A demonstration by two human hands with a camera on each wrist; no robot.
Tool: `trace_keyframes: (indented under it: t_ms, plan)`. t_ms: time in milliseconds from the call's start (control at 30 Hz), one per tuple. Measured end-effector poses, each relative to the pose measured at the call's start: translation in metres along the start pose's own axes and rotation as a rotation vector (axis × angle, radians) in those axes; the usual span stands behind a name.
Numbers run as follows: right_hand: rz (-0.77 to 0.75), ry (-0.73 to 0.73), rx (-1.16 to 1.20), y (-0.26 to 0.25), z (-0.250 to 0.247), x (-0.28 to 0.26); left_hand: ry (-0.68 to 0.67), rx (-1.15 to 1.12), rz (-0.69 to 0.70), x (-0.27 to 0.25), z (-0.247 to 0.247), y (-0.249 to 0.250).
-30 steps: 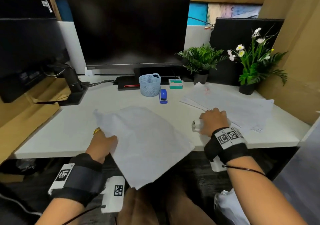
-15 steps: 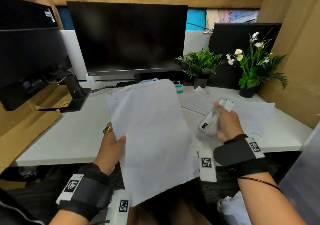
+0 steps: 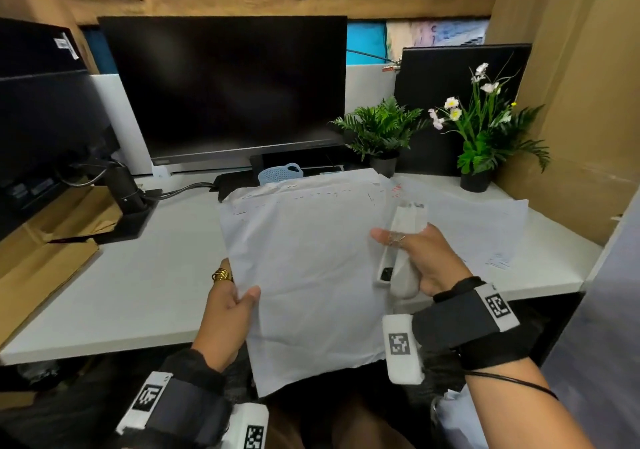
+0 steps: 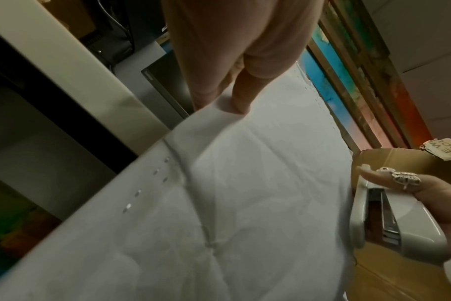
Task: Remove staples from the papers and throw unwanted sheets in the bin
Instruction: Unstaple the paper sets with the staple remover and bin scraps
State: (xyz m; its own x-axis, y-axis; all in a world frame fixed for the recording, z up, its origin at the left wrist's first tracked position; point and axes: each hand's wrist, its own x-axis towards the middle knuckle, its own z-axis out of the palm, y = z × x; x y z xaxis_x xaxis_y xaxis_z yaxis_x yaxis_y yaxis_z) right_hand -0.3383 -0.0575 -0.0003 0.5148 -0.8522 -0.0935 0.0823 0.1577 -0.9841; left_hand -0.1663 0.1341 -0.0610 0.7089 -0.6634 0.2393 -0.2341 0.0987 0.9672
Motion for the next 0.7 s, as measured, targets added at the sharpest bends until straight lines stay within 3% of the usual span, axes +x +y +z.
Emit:
trace_keyframes:
  t_ms: [100,167,300,367,433,500,567,700]
  plan:
    - [-0.057,0.065,-0.077,0.005,0.005,-0.001,-0.026,0.013,-0.016,0.004,0.005,0.002]
    - [-0.107,0.093,-0.171,0.007,0.005,-0.001,0.039,0.097,0.007,0.009,0.006,0.008]
    - [-0.134,0.062,-0.386,0.016,0.005,-0.006,0.227,0.509,0.276,0.017,0.011,0.041]
    - [-0.138,0.031,-0.446,0.019,0.007,-0.009,0.127,0.732,0.359,0.019,0.022,0.060]
    - [-0.161,-0.022,-0.471,0.022,0.011,-0.014,-0.056,0.832,0.311,0.023,0.036,0.070]
    - [-0.171,-0.075,-0.479,0.022,0.014,-0.020,-0.128,0.844,0.242,0.028,0.047,0.070]
    - [-0.124,-0.063,-0.358,0.021,0.013,-0.023,-0.124,0.811,0.239,0.028,0.052,0.066]
    - [0.028,0.081,0.304,0.003,0.003,-0.018,-0.129,0.701,0.257,0.018,0.053,0.056]
